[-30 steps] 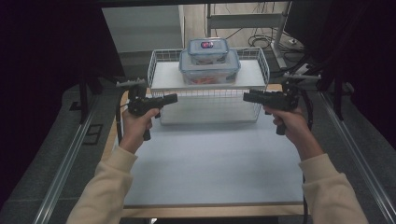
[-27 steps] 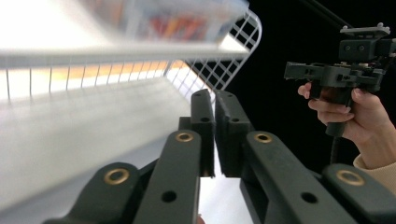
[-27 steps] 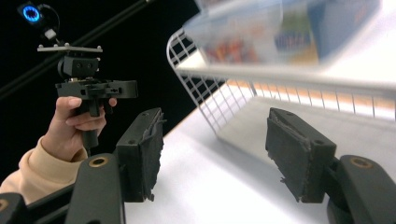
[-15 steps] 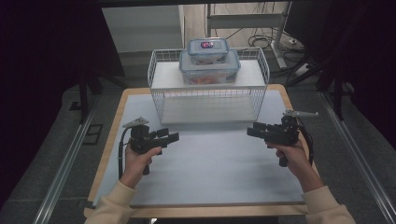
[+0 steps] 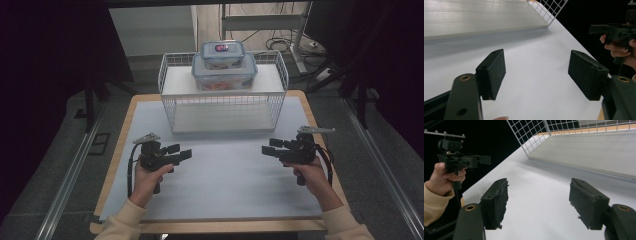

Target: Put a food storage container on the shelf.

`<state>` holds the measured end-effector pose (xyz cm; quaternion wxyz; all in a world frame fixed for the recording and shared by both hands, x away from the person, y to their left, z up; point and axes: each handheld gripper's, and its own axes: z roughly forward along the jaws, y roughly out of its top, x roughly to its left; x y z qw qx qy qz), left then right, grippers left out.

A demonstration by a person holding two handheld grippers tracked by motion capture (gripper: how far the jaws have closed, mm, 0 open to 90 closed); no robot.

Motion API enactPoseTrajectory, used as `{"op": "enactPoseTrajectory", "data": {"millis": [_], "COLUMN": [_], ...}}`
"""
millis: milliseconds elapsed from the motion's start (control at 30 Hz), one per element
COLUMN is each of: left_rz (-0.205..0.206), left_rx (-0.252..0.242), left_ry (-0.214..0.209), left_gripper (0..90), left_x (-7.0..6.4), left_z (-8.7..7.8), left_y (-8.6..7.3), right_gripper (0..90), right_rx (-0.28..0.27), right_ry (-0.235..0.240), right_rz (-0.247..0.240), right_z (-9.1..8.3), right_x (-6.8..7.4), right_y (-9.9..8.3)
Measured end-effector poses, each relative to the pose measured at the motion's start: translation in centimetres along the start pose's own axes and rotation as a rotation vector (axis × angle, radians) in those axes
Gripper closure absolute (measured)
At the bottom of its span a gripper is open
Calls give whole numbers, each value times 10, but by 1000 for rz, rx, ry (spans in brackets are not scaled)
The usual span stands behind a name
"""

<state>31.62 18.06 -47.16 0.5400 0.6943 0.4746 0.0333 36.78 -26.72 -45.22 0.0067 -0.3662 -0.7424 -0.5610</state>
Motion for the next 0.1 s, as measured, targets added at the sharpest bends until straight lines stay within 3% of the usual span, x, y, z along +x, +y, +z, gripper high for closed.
{"op": "enactPoseTrajectory", "data": {"millis": [100], "left_rz": [22], "left_rx": [10], "left_ry": [32], "left_gripper": [276], "left_x": [1], "left_z": [2], "left_y": [-2], "right_gripper": [251], "right_rx": [0], "right_ry": [-20], "right_rz": [-9], "right_z": [-2], "right_x": [0], "right_y": [-2]}}
